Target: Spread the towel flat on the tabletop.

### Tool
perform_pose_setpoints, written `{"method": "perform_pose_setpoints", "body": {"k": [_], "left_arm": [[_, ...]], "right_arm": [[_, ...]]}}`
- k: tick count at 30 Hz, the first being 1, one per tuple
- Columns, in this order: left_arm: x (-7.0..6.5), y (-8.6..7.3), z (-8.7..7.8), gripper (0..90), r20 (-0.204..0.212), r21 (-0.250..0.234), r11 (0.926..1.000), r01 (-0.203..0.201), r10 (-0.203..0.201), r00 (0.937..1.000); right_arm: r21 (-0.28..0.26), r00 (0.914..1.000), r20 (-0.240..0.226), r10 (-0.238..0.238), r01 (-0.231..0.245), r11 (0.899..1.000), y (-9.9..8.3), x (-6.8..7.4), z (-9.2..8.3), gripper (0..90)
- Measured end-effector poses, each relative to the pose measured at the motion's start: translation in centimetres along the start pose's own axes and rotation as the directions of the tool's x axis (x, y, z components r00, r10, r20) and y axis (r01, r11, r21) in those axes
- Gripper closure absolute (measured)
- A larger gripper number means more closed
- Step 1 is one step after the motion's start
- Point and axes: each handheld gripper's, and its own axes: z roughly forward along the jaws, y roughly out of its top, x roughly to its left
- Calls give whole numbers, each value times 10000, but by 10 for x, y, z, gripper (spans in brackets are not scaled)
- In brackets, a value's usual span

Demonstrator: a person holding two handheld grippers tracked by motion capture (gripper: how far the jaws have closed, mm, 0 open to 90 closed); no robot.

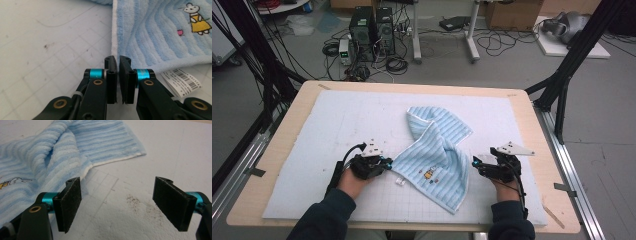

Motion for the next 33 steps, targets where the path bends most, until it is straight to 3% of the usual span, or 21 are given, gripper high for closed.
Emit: {"method": "perform_pose_setpoints", "body": {"k": [5,11,23,24,26,29,33], "left_arm": [[2,-17,-16,843,-55,-314,9987,394,-396,9992],[5,-30,-31,842,-114,-338,9964,782,-786,9968],[1,-48,-50,832,63,-549,9914,1190,-1188,9929],[1,-48,-51,804,19,-612,9898,1287,-1289,9917],[2,-47,-52,646,80,-800,9850,1532,-1530,9882],[4,-42,-54,486,-38,-1196,9805,1557,-1573,9875],[10,-31,-54,361,-128,-1773,9699,1670,-1719,9850]], "right_arm": [[66,10000,-75,-61,61,10000,4,5,7,225],[71,9997,-93,-207,207,9998,10,9,11,225],[-49,10000,-90,-28,28,10000,8,13,12,225],[-80,9999,-117,-76,75,9999,8,13,12,225],[-104,9998,-160,-106,105,9999,9,13,12,225],[-187,9997,-179,-153,150,9997,12,14,10,225],[-235,9998,-161,-110,107,9997,12,12,10,225]]}}
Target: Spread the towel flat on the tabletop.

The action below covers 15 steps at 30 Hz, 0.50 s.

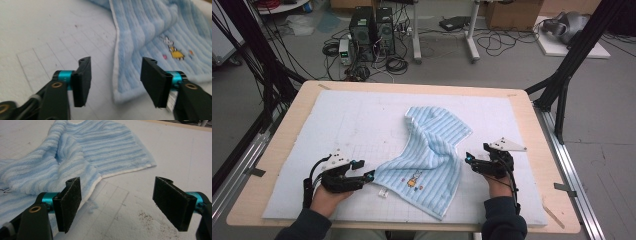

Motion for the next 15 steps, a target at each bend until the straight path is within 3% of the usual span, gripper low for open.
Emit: {"method": "perform_pose_setpoints", "body": {"k": [2,7,15], "left_arm": [[3,6,3,294,-130,-206,9997,121,-123,9998],[7,19,11,216,-178,-622,9980,-138,127,9998],[5,40,23,211,132,-870,9957,-310,323,9994]], "right_arm": [[-3,10000,20,36,-36,10000,-1,-1,0,225],[29,10000,48,16,-16,10000,-3,-3,-1,225],[-30,9999,150,83,-82,10000,-5,-7,-6,225]]}}
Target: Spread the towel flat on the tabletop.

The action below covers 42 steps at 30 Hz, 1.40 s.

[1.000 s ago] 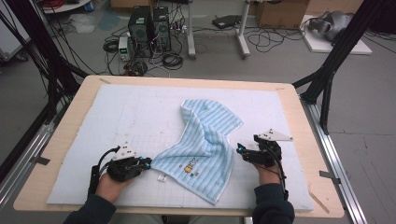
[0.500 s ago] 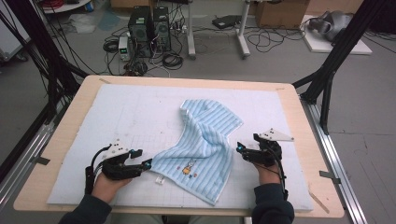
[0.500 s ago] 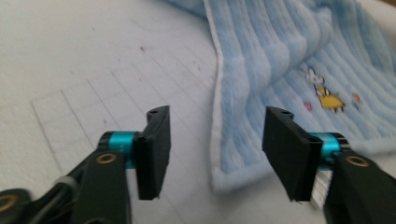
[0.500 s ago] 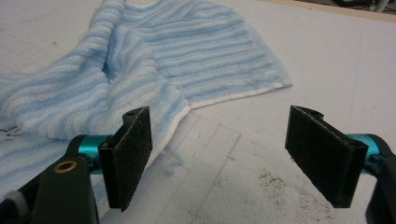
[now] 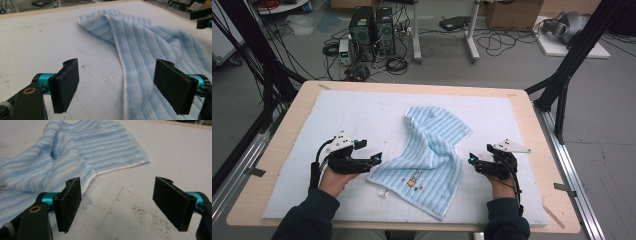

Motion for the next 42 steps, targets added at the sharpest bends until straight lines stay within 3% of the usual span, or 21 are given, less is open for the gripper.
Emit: {"method": "perform_pose_setpoints", "body": {"k": [9,12,14,17,21,23,24,26,29,31,32,37,40,42], "left_arm": [[-2,7,21,212,19,290,9996,-65,65,10000],[-3,4,34,241,102,802,9967,-108,100,9999],[-4,2,45,278,92,1431,9895,-190,178,9998],[-9,-2,57,354,357,2008,9788,-399,334,9988],[-17,-8,64,459,621,2736,9564,-1022,884,9941],[-21,-11,66,534,734,3086,9415,-1357,1186,9902],[-22,-12,66,571,721,3195,9347,-1557,1398,9875],[-25,-12,65,635,794,3191,9331,-1661,1483,9857],[-31,-13,62,833,1003,3212,9205,-2224,2004,9746],[-33,-13,61,855,973,3278,9158,-2323,2118,9725],[-33,-13,59,858,964,3286,9151,-2335,2134,9722],[-24,-21,44,863,918,3111,9345,-1728,1514,9842],[-20,-23,33,863,789,3179,9331,-1684,1510,9854],[-18,-27,24,864,735,3120,9371,-1569,1408,9873]], "right_arm": [[68,10000,-22,13,-13,10000,-1,1,2,225],[98,10000,-29,13,-13,10000,-1,3,4,225],[96,10000,-64,31,-30,9999,-1,4,5,225],[124,10000,-63,-38,39,9999,-1,5,5,225],[124,10000,11,72,-72,9999,-1,2,3,225],[86,9999,13,101,-102,9999,-2,0,3,225],[88,10000,15,99,-99,9999,-2,0,3,225],[78,10000,-12,98,-98,9999,-1,1,3,225],[75,10000,2,55,-55,10000,0,2,2,225],[1,10000,-13,37,-37,10000,2,2,0,225],[-31,10000,9,27,-27,10000,2,2,0,225],[-76,10000,61,79,-78,9999,3,1,-3,225],[-34,9999,55,104,-103,9999,2,1,-3,225],[-29,9999,40,98,-98,9999,2,2,-2,225]]}}
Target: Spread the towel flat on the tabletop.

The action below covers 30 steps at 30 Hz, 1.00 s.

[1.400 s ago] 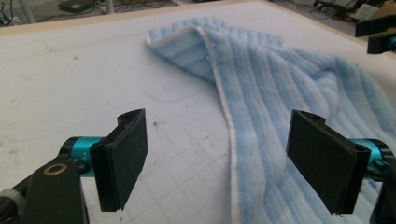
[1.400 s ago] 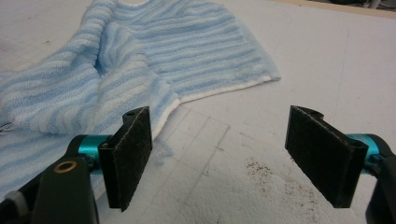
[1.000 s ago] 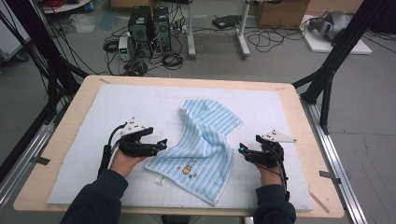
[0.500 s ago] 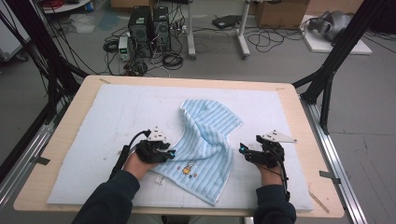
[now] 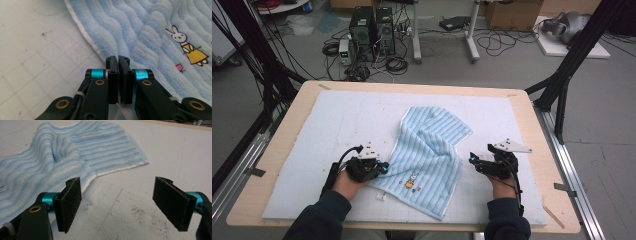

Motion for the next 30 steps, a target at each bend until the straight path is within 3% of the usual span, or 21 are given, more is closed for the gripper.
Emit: {"method": "perform_pose_setpoints", "body": {"k": [7,18,24,26,30], "left_arm": [[5,-22,-21,863,38,-326,9984,451,-450,9990],[4,-41,-42,863,260,-644,9945,832,-817,9963],[3,-48,-49,853,441,-837,9910,1041,-1007,9939],[5,-47,-50,774,388,-994,9881,1178,-1144,9927],[11,-43,-53,491,73,-1643,9749,1500,-1509,9885]], "right_arm": [[91,9999,-131,-113,115,9999,2,7,8,225],[252,9996,-231,-162,168,9995,5,14,20,225],[476,9998,-18,209,-208,9986,4,11,27,287],[604,9997,-61,250,-245,9979,5,9,30,339],[857,9999,-95,56,-47,9963,11,11,40,419]]}}
